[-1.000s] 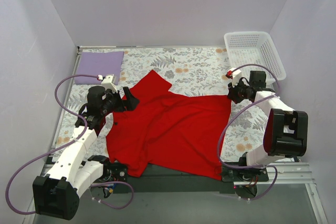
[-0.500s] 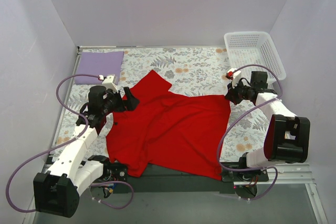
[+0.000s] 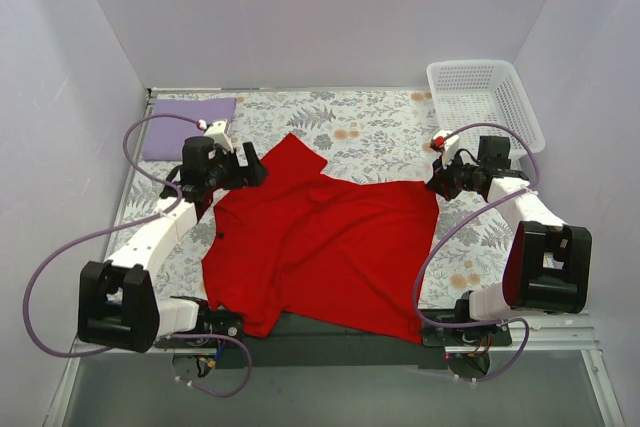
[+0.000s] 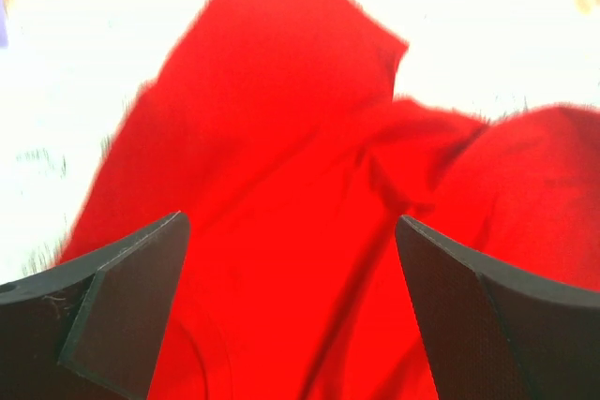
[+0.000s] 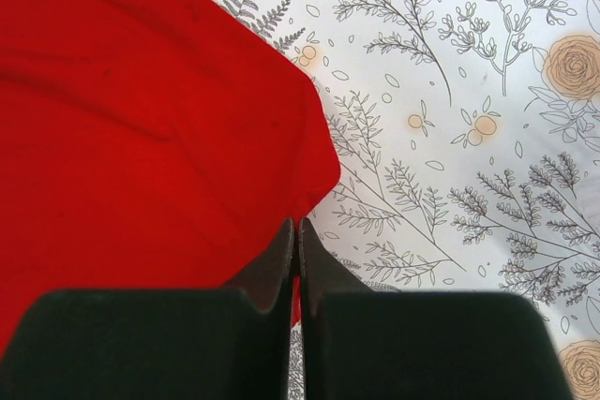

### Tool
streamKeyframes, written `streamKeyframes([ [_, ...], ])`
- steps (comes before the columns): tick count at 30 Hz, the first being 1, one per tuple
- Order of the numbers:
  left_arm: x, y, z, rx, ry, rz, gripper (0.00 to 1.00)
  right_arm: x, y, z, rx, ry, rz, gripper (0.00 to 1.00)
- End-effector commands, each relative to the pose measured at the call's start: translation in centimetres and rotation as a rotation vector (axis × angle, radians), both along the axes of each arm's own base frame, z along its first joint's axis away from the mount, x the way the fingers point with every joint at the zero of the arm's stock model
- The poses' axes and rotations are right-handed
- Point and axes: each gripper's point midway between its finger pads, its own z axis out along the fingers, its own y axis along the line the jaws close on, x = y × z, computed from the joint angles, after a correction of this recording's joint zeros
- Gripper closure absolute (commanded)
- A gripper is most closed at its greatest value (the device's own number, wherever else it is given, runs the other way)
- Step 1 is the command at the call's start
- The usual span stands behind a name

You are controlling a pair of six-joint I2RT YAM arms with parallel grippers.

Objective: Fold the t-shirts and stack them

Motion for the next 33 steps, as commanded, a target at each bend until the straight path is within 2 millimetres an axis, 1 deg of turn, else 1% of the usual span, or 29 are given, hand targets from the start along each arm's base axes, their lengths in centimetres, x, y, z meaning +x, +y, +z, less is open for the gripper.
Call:
streamKeyframes([
  [1,4.4,-0.3,3.5,0.024,-0.115,0.001,0.09,-0.1,0.3,0.5,0.019,-0.003,0.023,0.99],
  [2,5.0,-0.5,3.5,0.027,-0.110,-0.002,0.09,-0.1,0.3,0.5,0.019,-0.003,0.023,0.99],
  [3,5.9,-0.6,2.5,0.031,-0.081,-0.004,0.09,-0.2,0.3,0.4,0.020,0.003,0.024,0.99],
  [4,6.9,-0.8,3.3,0.027,-0.094,-0.004,0.09,-0.2,0.3,0.4,0.020,0.000,0.024,0.99],
  [5,7.5,-1.0,3.4,0.024,-0.094,-0.008,0.10,-0.2,0.3,0.3,0.019,0.003,0.024,0.99],
  [6,8.1,-1.2,2.2,0.027,-0.063,-0.010,0.10,-0.2,0.4,0.4,0.018,0.002,0.027,0.99],
  [7,9.1,-1.5,3.1,0.022,-0.079,-0.014,0.11,-0.2,0.3,0.3,0.015,0.004,0.024,0.99],
  [8,9.5,-1.6,2.9,0.019,-0.072,-0.015,0.11,-0.1,0.2,0.4,0.013,0.002,0.024,0.99],
  [9,9.9,-1.8,1.9,0.018,-0.046,-0.018,0.11,-0.1,0.2,0.2,0.009,0.007,0.022,0.99],
  [10,10.4,-1.9,1.9,0.018,-0.047,-0.018,0.11,-0.1,0.1,0.2,0.005,0.007,0.020,0.99],
  [11,11.0,-2.0,2.4,0.014,-0.057,-0.018,0.11,-0.1,-0.1,0.0,-0.003,0.010,0.015,0.99],
  [12,11.4,-2.1,1.5,0.019,-0.039,-0.021,0.11,0.0,-0.1,0.0,-0.007,0.007,0.015,0.99],
  [14,12.3,-2.2,1.7,0.017,-0.045,-0.023,0.11,0.0,-0.3,0.0,-0.016,0.009,0.009,0.99],
  [15,12.5,-2.4,0.9,0.020,-0.029,-0.028,0.11,0.0,-0.4,-0.1,-0.019,0.011,0.007,0.99],
  [17,13.2,-2.5,1.0,0.022,-0.034,-0.034,0.11,0.0,-0.5,-0.3,-0.024,0.015,0.004,0.99],
  [18,13.4,-2.6,0.3,0.024,-0.019,-0.039,0.11,0.0,-0.5,-0.2,-0.026,0.014,0.004,0.99],
  [26,15.4,-3.1,-0.9,0.029,0.001,-0.050,0.11,0.0,-1.1,-0.5,-0.042,0.022,-0.008,0.99],
  [28,16.0,-3.1,-0.6,0.031,-0.007,-0.044,0.11,-0.1,-1.1,-0.6,-0.042,0.028,-0.005,0.99],
  [29,16.2,-3.1,-1.0,0.033,0.004,-0.043,0.11,-0.1,-1.2,-0.7,-0.044,0.030,-0.004,0.99],
  [31,16.9,-3.2,-0.7,0.035,-0.006,-0.041,0.11,-0.2,-1.3,-0.8,-0.045,0.038,-0.005,0.99],
  [32,17.0,-3.2,-1.2,0.036,0.005,-0.043,0.11,-0.2,-1.3,-0.8,-0.044,0.042,-0.008,0.99],
  [33,17.2,-3.2,-1.2,0.037,0.008,-0.042,0.12,-0.2,-1.3,-0.9,-0.044,0.045,-0.006,0.99],
])
